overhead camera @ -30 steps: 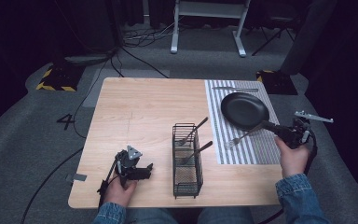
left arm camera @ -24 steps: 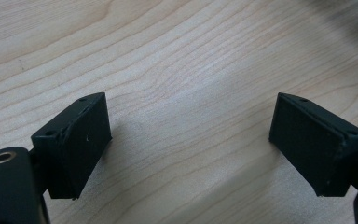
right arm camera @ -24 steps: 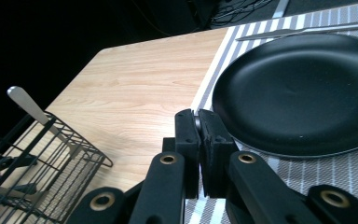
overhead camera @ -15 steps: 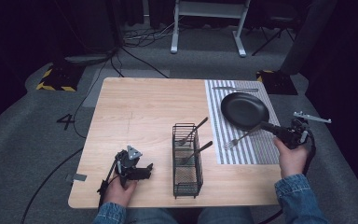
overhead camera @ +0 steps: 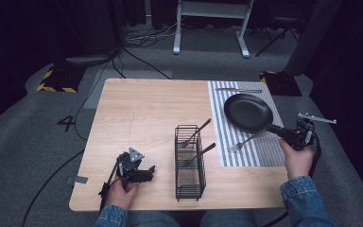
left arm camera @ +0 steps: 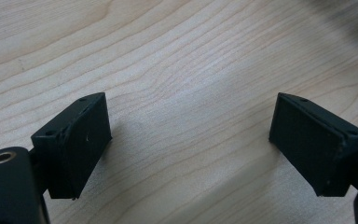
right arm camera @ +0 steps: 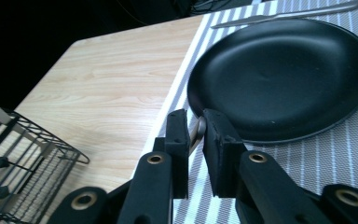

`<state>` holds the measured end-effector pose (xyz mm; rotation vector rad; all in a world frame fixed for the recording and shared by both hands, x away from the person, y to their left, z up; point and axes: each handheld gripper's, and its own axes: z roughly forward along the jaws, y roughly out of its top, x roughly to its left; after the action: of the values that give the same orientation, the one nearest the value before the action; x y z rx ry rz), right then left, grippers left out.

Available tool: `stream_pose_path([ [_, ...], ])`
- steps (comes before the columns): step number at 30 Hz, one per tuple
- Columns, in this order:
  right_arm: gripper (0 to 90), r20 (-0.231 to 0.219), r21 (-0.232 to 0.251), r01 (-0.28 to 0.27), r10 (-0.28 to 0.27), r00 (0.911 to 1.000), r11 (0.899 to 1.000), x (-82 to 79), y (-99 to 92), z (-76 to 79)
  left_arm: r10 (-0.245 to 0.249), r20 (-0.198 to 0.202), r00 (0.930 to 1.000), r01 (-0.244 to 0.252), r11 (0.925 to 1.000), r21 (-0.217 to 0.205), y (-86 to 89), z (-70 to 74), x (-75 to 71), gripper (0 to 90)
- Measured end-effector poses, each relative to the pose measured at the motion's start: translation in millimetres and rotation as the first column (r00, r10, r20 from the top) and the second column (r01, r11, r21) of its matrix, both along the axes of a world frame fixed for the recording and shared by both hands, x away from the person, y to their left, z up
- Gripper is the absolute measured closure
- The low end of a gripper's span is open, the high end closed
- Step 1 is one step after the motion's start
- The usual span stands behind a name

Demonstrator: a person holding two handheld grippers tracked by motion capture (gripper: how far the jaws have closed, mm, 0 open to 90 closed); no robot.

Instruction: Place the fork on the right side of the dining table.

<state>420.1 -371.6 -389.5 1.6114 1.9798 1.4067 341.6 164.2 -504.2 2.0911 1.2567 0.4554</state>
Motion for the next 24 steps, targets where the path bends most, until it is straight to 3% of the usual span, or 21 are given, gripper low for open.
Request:
stream_pose_path([
  [11,75.8,-0.041,-0.045,0.018,-0.02,0.9989,0.999,5.6,-8.8,-5.5,0.0,0.0,1.0,0.0,1.0,0.0,0.0,0.0,0.0,12.5],
  [24,75.8,-0.1,-0.035,0.05,-0.054,0.9935,0.998,9.4,-27.4,-24.5,0.001,0.0,1.0,-0.001,1.0,0.0,0.0,0.0,-0.1,12.5],
])
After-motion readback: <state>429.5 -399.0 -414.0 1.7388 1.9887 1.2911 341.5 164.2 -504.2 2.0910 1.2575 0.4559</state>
